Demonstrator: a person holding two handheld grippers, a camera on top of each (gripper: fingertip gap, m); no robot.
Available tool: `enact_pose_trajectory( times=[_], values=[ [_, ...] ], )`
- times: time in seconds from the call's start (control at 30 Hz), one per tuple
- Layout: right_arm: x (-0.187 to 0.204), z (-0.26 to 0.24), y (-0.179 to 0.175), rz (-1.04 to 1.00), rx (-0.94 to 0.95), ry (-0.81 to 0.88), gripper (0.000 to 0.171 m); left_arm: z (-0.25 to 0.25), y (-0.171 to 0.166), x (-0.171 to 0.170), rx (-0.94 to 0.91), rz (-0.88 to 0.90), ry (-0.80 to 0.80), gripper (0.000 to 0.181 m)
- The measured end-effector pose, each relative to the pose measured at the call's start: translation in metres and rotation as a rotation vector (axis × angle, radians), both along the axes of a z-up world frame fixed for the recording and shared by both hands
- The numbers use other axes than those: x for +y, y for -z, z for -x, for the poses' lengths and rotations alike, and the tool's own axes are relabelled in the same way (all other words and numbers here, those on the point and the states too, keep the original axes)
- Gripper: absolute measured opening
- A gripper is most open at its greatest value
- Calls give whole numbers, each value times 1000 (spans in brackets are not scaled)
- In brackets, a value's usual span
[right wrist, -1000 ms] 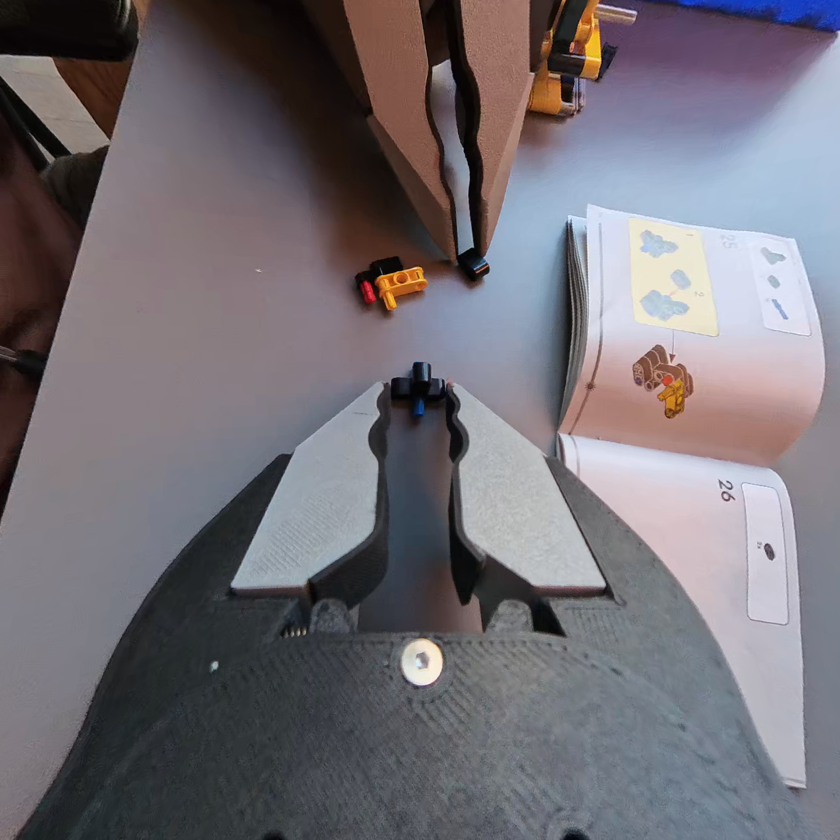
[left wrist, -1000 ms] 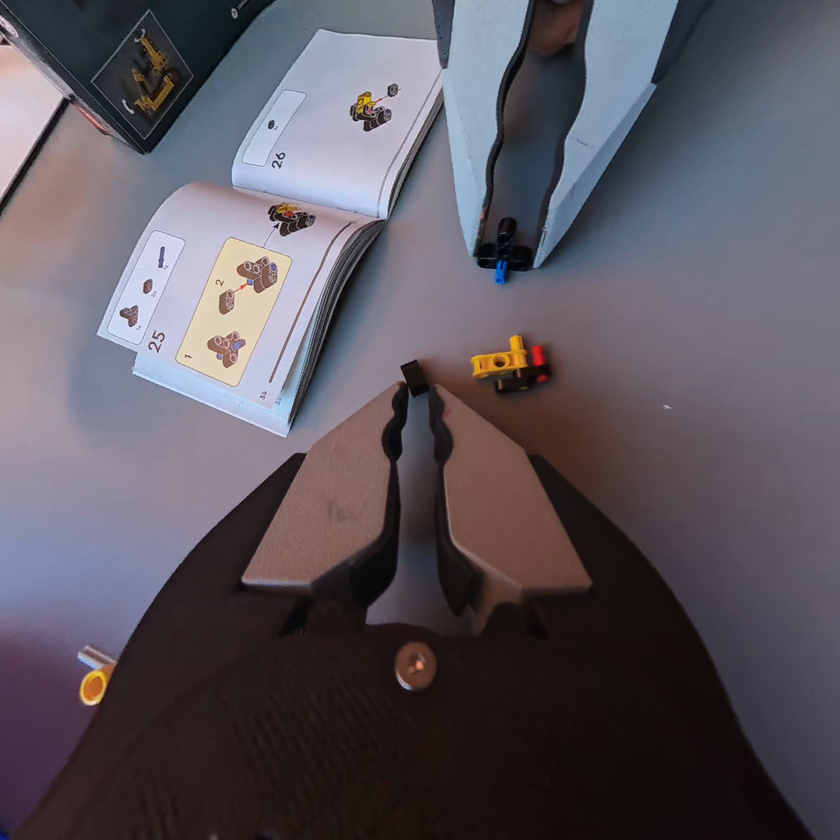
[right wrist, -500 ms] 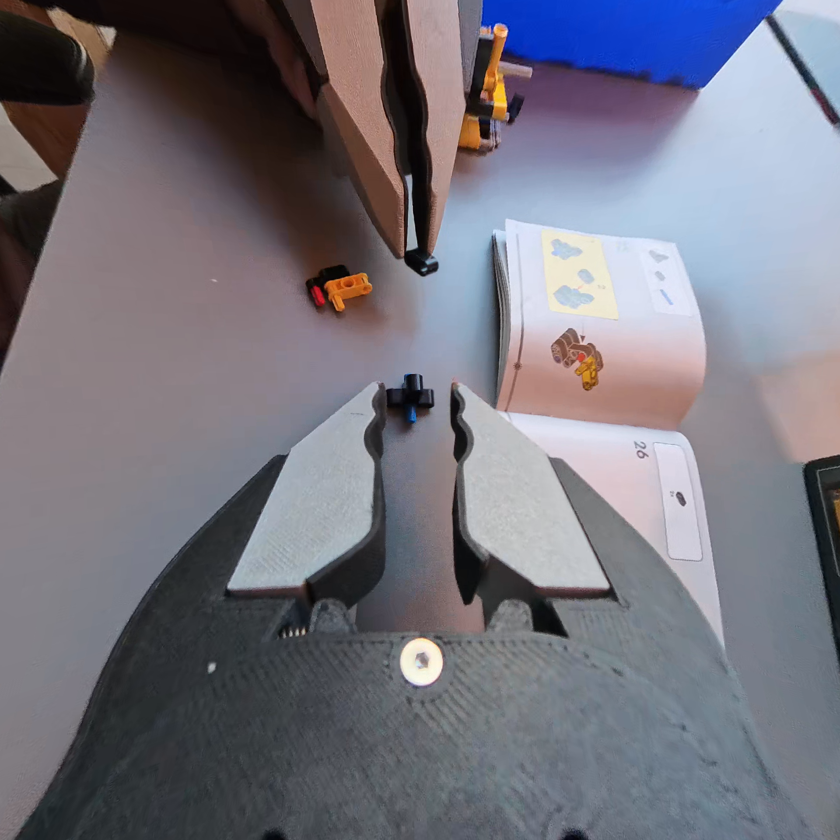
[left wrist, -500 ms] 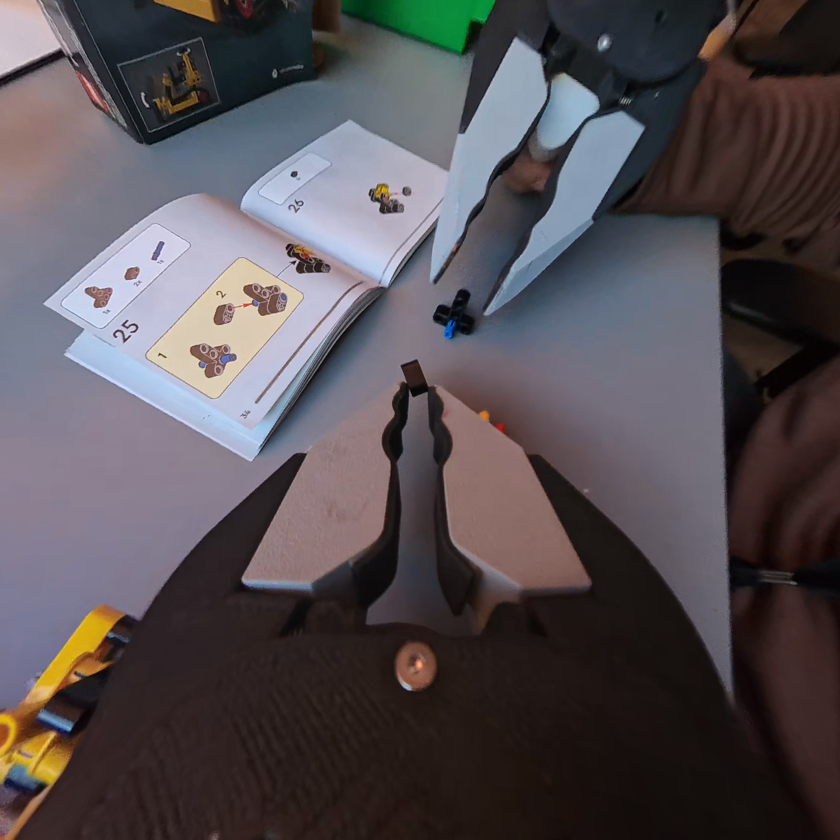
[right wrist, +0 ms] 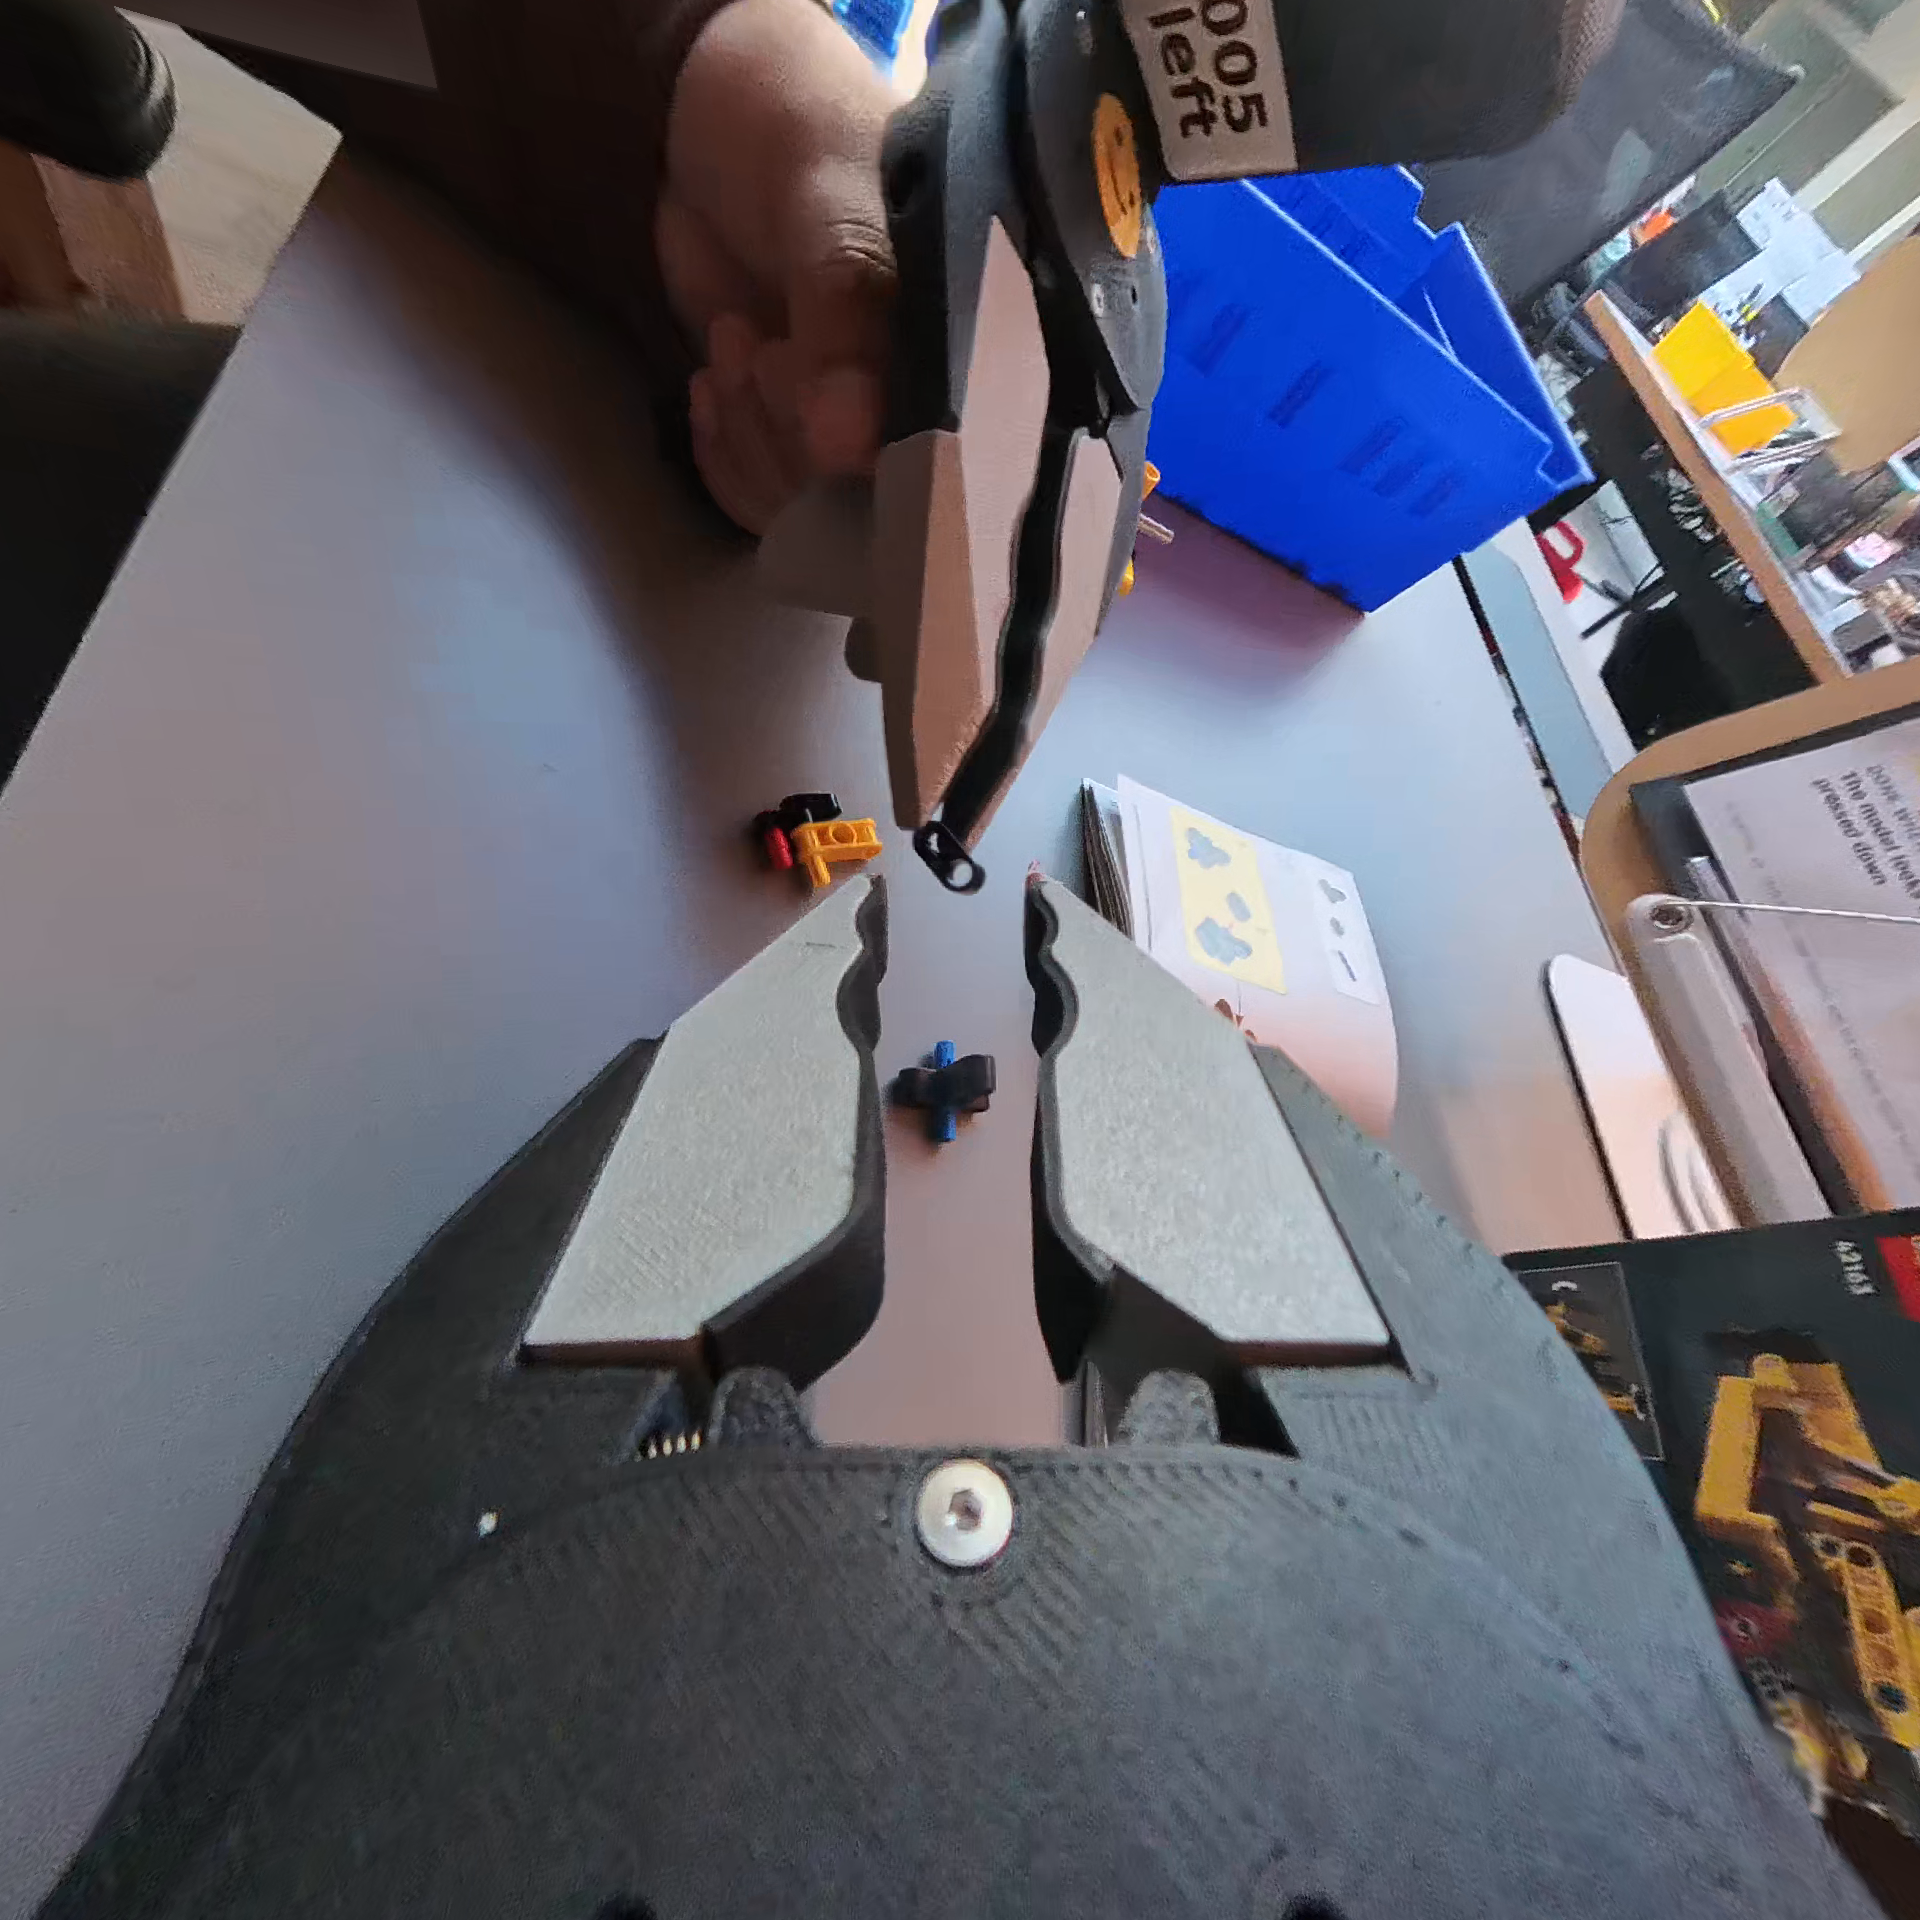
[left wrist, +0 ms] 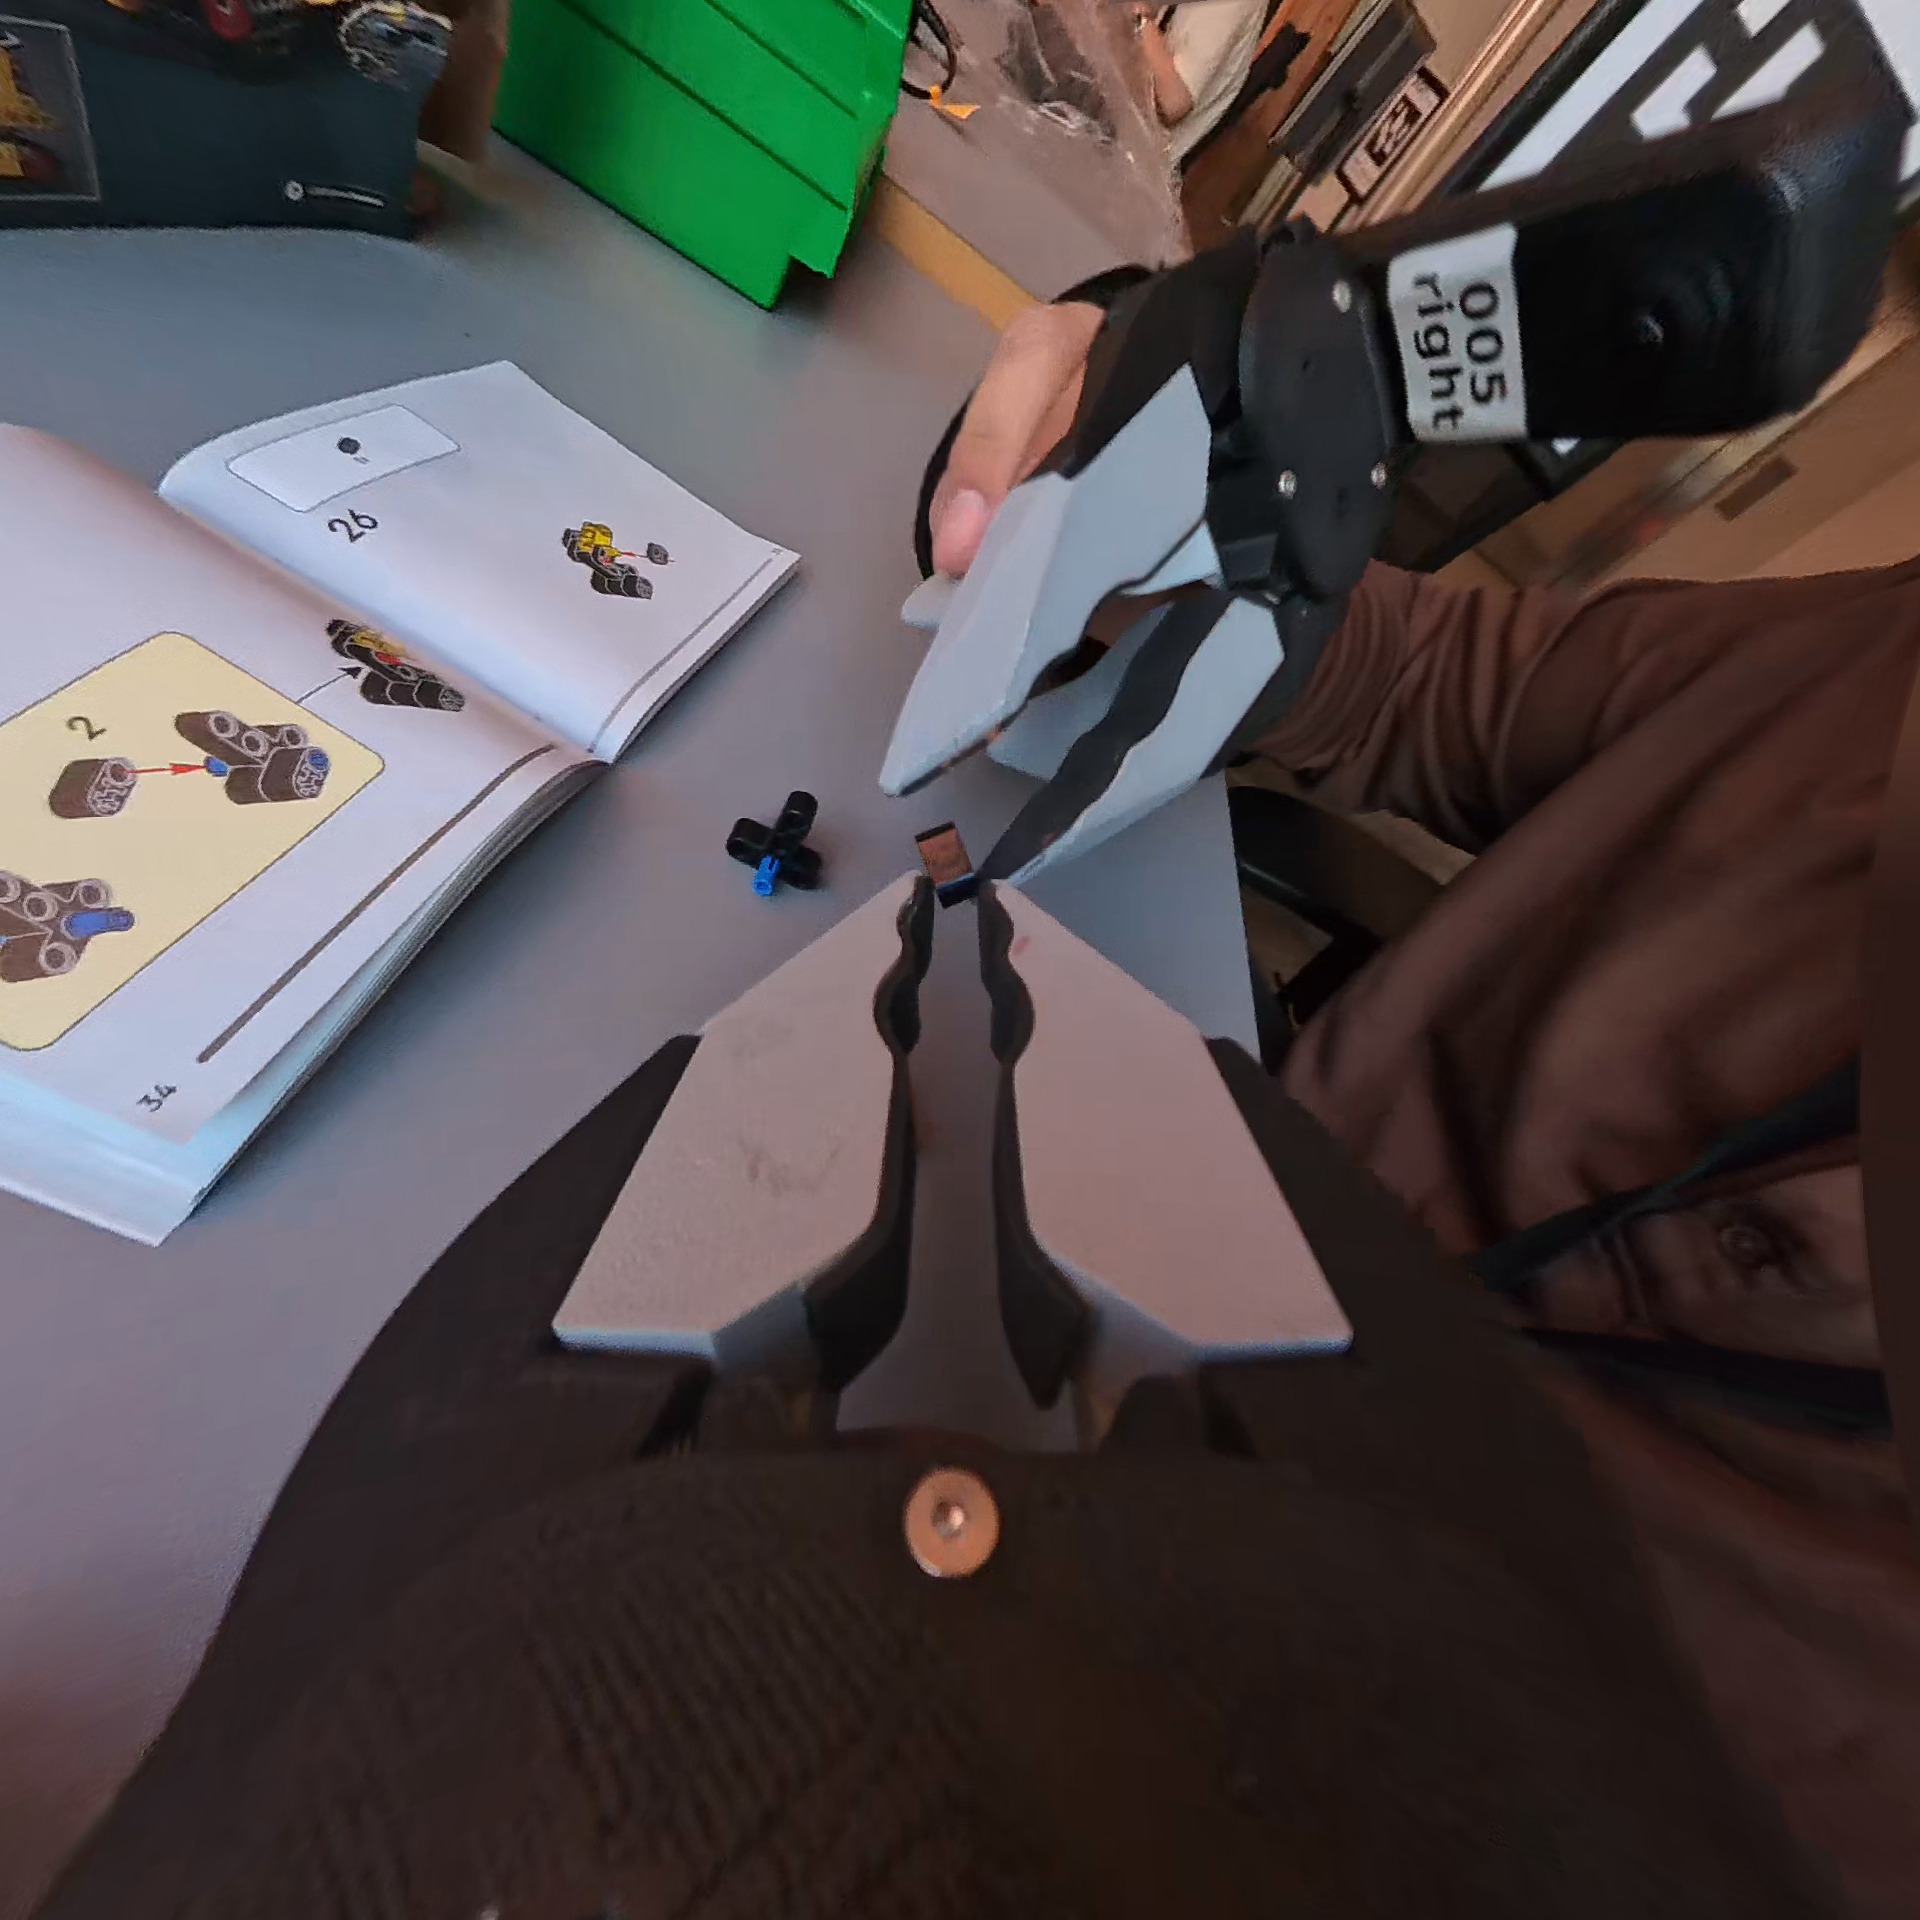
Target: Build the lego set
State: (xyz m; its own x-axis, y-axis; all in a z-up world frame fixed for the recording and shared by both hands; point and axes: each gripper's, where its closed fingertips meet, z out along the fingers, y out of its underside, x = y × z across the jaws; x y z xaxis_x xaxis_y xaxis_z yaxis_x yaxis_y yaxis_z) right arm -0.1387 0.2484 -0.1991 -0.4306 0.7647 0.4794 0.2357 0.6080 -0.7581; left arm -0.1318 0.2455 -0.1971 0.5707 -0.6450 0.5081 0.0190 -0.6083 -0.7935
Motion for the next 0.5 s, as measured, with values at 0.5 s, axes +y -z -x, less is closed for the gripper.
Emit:
enact_pose_trajectory(
  times=[0.5],
  values=[
    [22,12,-33,128,152,242,22,12,-40,23,-375,-15,-158,5]
  ],
)
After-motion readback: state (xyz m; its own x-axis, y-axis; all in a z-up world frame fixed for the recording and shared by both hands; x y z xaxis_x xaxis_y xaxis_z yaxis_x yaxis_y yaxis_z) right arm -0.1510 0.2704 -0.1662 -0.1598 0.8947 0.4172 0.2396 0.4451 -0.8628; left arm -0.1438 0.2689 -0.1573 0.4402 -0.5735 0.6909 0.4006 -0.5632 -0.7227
